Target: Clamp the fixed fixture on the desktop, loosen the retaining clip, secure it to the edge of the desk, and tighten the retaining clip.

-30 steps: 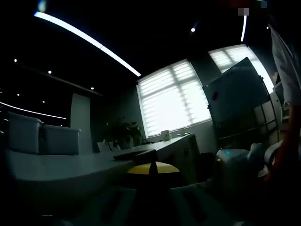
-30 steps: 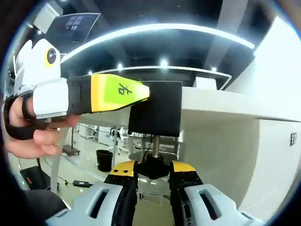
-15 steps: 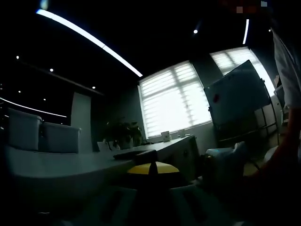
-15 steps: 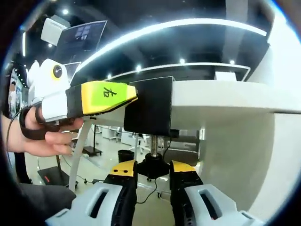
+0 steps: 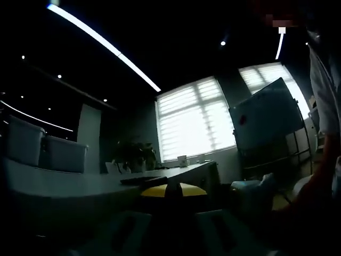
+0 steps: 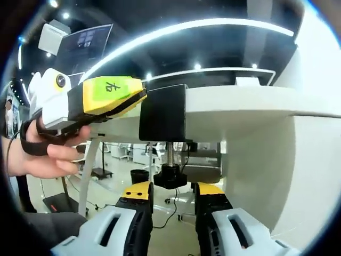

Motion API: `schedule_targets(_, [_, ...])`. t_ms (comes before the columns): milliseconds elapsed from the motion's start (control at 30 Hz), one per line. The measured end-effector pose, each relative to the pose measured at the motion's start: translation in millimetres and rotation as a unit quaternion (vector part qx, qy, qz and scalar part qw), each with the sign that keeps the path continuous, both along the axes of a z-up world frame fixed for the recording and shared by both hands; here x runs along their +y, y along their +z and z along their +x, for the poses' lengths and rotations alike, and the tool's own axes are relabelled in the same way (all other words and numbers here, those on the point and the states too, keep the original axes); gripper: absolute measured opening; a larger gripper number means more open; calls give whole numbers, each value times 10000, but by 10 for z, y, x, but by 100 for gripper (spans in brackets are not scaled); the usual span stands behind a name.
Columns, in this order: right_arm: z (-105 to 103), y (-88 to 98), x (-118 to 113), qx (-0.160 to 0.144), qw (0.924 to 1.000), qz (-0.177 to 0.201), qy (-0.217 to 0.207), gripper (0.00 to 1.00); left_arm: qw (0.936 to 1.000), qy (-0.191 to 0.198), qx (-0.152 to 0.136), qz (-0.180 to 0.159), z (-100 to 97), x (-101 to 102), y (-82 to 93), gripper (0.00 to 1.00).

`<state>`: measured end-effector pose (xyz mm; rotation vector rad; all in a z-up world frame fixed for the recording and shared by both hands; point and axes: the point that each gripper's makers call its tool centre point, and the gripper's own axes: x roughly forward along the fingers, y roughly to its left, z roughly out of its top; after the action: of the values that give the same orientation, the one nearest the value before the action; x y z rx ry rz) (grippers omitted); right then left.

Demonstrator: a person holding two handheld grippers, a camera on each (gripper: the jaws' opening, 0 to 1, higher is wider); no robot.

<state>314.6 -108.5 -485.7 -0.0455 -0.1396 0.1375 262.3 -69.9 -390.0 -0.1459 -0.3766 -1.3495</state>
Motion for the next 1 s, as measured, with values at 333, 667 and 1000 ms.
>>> schedule_targets(333, [-152, 69, 118, -103, 9998, -27, 191, 30, 9980, 246, -161, 566, -207, -24, -213, 11])
schedule_targets(667, [-272, 124, 114, -127, 9996, -36, 249, 30, 9976, 309, 131, 599, -202, 146, -253, 21])
schedule_targets(1000, [-429, 265, 136, -191, 9993, -123, 291, 30, 9960, 540, 332, 623, -261, 418, -267, 24])
